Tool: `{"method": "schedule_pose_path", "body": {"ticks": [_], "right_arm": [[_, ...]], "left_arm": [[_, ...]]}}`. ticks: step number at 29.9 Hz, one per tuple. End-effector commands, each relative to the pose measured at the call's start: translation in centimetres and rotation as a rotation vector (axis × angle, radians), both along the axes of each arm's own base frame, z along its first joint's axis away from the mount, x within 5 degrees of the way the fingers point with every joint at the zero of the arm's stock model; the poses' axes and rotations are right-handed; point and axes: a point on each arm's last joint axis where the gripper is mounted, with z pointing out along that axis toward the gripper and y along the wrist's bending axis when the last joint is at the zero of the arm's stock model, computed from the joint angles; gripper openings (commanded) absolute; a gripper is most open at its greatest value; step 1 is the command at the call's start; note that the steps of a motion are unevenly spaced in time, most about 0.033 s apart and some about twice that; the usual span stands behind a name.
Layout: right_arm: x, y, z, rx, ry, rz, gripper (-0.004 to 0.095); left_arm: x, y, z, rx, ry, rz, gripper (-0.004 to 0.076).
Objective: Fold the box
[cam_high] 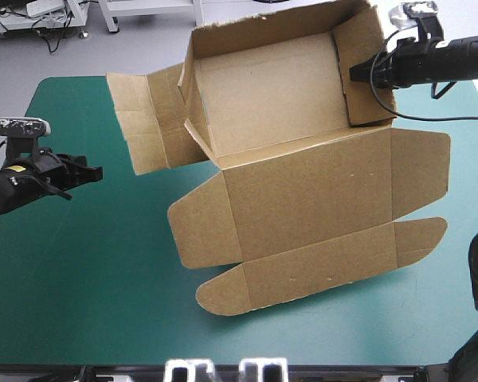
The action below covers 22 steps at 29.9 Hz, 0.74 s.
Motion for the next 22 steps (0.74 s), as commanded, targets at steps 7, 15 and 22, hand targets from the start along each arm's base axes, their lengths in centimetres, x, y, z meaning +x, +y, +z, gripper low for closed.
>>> {"method": "schedule_pose_path", "body": {"ticks": [7, 15, 22], "right_arm": [[-3.7, 1.0, 4.8, 0.143, -0.125, 0.070, -0.0025], [-3.7, 1.3, 4.6, 0.122, -0.119, 0.071, -0.0025], [-3.7, 3.5, 3.9, 0.027, -0.096, 0.101, -0.0025]], "left_arm": [[3.4, -0.7, -1.3, -0.469, -0.111, -0.355, 0.0013], [3.5, -3.2, -0.5, -0.663, -0.160, -0.566, 0.0014], [3.7, -3.5, 0.3, -0.719, -0.230, -0.571, 0.0014]]}}
